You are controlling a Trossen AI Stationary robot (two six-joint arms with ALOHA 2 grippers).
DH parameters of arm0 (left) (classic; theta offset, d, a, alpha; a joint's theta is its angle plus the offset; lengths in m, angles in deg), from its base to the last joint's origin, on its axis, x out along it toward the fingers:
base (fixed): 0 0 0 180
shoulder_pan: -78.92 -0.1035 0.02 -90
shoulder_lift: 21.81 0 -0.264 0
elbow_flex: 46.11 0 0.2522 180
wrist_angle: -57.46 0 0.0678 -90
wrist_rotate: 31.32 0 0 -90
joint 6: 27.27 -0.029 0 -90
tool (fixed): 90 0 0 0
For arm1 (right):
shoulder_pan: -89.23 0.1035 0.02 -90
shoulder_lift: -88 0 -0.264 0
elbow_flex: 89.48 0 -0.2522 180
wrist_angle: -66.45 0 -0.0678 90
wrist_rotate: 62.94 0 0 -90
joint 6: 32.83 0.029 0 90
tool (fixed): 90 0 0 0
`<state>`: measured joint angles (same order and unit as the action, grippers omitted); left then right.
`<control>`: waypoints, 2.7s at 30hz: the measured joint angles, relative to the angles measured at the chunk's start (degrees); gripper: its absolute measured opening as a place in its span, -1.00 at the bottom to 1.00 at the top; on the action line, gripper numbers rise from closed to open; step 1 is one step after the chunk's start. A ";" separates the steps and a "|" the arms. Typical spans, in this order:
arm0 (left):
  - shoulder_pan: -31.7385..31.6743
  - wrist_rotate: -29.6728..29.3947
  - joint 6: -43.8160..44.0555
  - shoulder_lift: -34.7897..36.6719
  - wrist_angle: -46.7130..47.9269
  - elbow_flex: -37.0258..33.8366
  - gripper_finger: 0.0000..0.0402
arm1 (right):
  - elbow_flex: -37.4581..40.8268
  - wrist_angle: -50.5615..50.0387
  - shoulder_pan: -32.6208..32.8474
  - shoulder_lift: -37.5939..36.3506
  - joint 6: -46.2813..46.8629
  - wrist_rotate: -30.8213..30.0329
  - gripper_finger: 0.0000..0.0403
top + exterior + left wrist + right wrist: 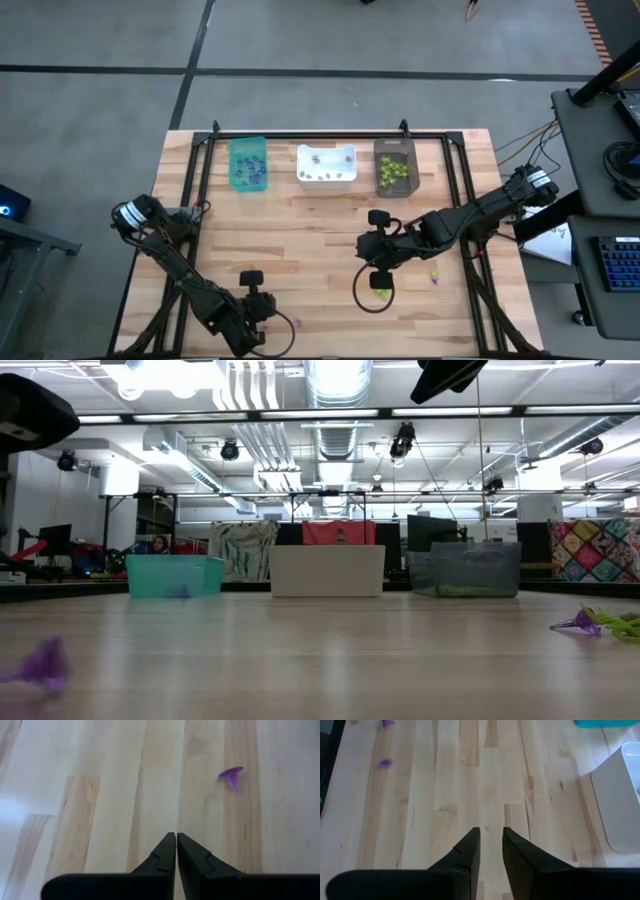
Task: Sort Halloween decoration
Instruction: Put the purple witch hat toy into the light blue bin
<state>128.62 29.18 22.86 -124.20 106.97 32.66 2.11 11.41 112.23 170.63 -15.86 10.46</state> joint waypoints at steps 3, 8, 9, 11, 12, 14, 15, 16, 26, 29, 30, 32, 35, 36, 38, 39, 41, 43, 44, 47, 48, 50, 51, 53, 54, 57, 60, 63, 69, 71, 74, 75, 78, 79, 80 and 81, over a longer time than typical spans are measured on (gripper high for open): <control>0.00 -0.07 -1.07 0.00 -1.93 0.00 -1.00 | 0.04 0.00 0.00 0.00 0.00 0.00 -0.66; -0.01 -0.02 -9.30 -0.01 -11.86 0.04 -1.00 | 0.07 0.04 0.00 0.00 0.00 -0.02 -0.64; -0.03 -0.04 -11.10 -0.12 -13.66 0.09 -1.00 | 0.07 0.04 0.00 0.00 0.00 0.00 -0.63; -0.18 -0.02 -13.38 -0.44 -15.46 0.13 -1.00 | 0.13 0.41 0.04 0.00 0.00 0.00 -0.62; -0.28 -0.02 -13.70 -0.72 -15.50 0.13 -1.00 | 0.39 1.15 0.14 0.00 -0.02 -0.03 -0.62; -0.46 -0.06 -13.73 -1.33 -15.48 0.13 -1.00 | 1.55 3.78 0.43 0.00 -0.70 -0.02 -0.62; -0.46 -0.16 -13.72 -1.52 -15.49 0.11 -1.00 | 2.40 5.57 0.68 0.00 -1.56 0.00 -0.62; -0.47 -0.57 -13.71 -1.62 -15.61 0.11 -1.00 | 3.39 7.60 0.98 0.00 -2.24 0.04 -0.63; -0.44 -1.51 -16.45 -1.68 -18.53 0.11 -1.00 | 16.89 36.62 3.84 0.04 -9.07 1.99 -0.68; -0.39 -1.68 -16.66 -1.68 -18.81 0.11 -1.00 | 19.97 44.26 4.25 0.82 -9.02 2.23 -0.69; -0.39 -2.05 -16.85 -1.68 -18.80 0.11 -1.00 | 20.64 46.05 4.40 1.26 -8.85 2.23 -0.69; -0.37 -2.89 -18.06 -1.70 -18.88 0.11 -1.00 | 20.98 49.08 4.52 3.01 -8.62 2.05 -0.68; -0.41 -3.11 -20.90 -1.70 -19.56 0.11 -1.00 | 20.14 51.13 4.97 6.60 -8.03 2.06 -0.69; -0.55 -3.15 -21.53 -1.70 -19.93 0.11 -1.00 | 19.13 51.44 5.16 8.04 -7.96 2.08 -0.69; -0.85 -3.13 -22.57 -1.73 -21.30 0.11 -1.00 | 17.39 50.80 5.44 10.64 -7.55 2.02 -0.70; -0.91 -3.15 -22.74 -1.85 -22.22 0.11 -1.00 | 16.19 50.72 5.54 11.88 -7.28 2.01 -0.71; -0.98 -3.18 -23.71 -2.41 -23.60 0.10 -1.00 | 13.94 50.52 6.00 14.00 -6.71 2.01 -0.73; -0.94 -3.16 -24.83 -3.40 -26.28 0.09 -1.00 | 11.53 49.15 6.69 15.90 -6.30 2.00 -0.75; -0.94 -3.09 -25.29 -4.01 -27.43 0.09 -1.00 | 10.32 48.60 7.14 16.68 -6.11 2.08 -0.75; -0.90 -3.02 -26.12 -6.13 -31.61 0.10 -1.00 | 6.97 46.53 8.36 18.83 -5.56 2.04 -0.77; -0.97 -3.01 -26.57 -6.94 -33.00 0.07 -1.00 | 6.01 46.41 8.82 19.49 -5.33 2.04 -0.77; -1.05 -2.97 -27.16 -8.46 -35.78 0.11 -1.00 | 4.64 45.78 9.59 20.54 -4.90 2.03 -0.76; -1.05 -2.94 -27.33 -9.13 -36.33 0.09 -1.00 | 3.94 45.84 9.97 21.25 -4.50 2.01 -0.76; -1.05 -2.54 -27.11 -10.30 -37.76 0.11 -1.00 | 3.33 45.72 10.76 21.82 -3.75 2.02 -0.76; -0.96 -2.55 -26.98 -10.78 -37.74 0.09 -1.00 | 2.95 45.38 11.08 22.25 -3.06 1.98 -0.76; -0.77 -2.56 -25.55 -12.30 -38.29 0.10 -1.00 | 2.38 45.64 12.18 22.62 -1.84 1.69 -0.76; -0.74 -2.33 -24.49 -13.80 -38.53 0.09 -1.00 | 2.18 45.90 13.02 22.60 -0.56 1.58 -0.76; -0.76 -1.94 -24.13 -14.56 -39.07 0.09 -1.00 | 2.26 45.84 13.59 22.33 -0.21 1.55 -0.76; -0.89 -1.69 -23.49 -16.06 -39.49 0.11 -1.00 | 1.95 45.90 13.90 22.27 0.42 1.54 -0.76; -1.09 -2.54 -23.43 -16.35 -39.48 0.11 -1.00 | 1.95 45.90 13.89 22.26 0.46 1.53 -0.76; -1.17 -6.19 -21.50 -16.34 -37.35 0.11 -1.00 | 1.95 46.07 13.88 22.25 0.48 1.47 -0.76; -1.25 -8.04 -20.43 -16.28 -36.24 0.11 -1.00 | 1.95 46.12 13.88 22.23 0.47 1.44 -0.76; -1.61 -10.88 -16.97 -15.33 -31.95 0.11 -1.00 | 2.05 46.24 13.86 22.24 0.46 0.88 -0.76; -1.78 -11.10 -15.96 -14.99 -30.83 0.11 -1.00 | 2.06 46.23 13.86 22.30 0.45 0.12 -0.76; -1.86 -11.18 -15.33 -14.77 -29.78 0.11 -1.00 | 2.09 46.18 13.86 22.35 0.28 -0.95 -0.76; -1.86 -11.19 -15.13 -14.71 -29.02 0.11 -1.00 | 2.19 46.23 13.87 22.38 0.07 -1.84 -0.76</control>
<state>126.76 18.00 7.73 -138.91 77.95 32.77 4.30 57.64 126.10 193.01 -15.79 8.62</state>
